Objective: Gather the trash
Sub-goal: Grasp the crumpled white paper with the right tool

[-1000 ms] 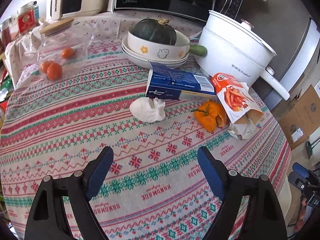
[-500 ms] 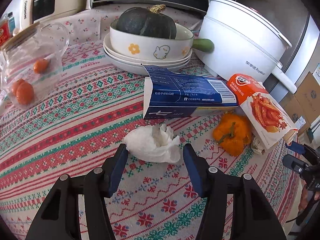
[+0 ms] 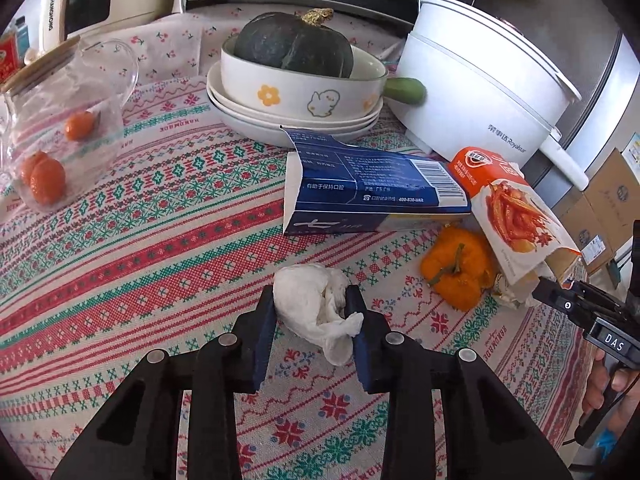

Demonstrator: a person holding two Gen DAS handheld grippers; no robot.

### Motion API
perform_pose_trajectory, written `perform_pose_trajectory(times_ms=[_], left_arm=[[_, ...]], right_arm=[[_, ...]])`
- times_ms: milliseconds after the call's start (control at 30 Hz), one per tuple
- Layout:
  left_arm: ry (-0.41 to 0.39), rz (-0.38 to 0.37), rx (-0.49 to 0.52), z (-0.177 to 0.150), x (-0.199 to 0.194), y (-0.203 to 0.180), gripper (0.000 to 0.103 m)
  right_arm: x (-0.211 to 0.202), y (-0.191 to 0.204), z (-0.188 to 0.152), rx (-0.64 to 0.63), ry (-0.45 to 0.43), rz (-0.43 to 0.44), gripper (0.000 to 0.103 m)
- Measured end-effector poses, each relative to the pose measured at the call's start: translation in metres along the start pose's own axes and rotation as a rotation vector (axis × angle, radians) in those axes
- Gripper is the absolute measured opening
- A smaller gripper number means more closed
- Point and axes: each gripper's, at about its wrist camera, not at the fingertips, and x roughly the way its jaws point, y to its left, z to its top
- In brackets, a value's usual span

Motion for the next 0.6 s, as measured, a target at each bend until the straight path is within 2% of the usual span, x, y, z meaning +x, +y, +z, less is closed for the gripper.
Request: perform_pose_trajectory(times_ms=[233,600], left_arm=[[0.026,-0.019,-0.002,-0.027,-0.036,-0.018,0.035],[0.063,-0.045,0.013,-0.085,-0.103,-0.045,0.035]], right_arm=[[-0.03,0.009,-0.01,-0.002,0.02,-0.006,0.038],[-0.107,0.019,-0.051,0.011,0.017,-0.053,0.038]])
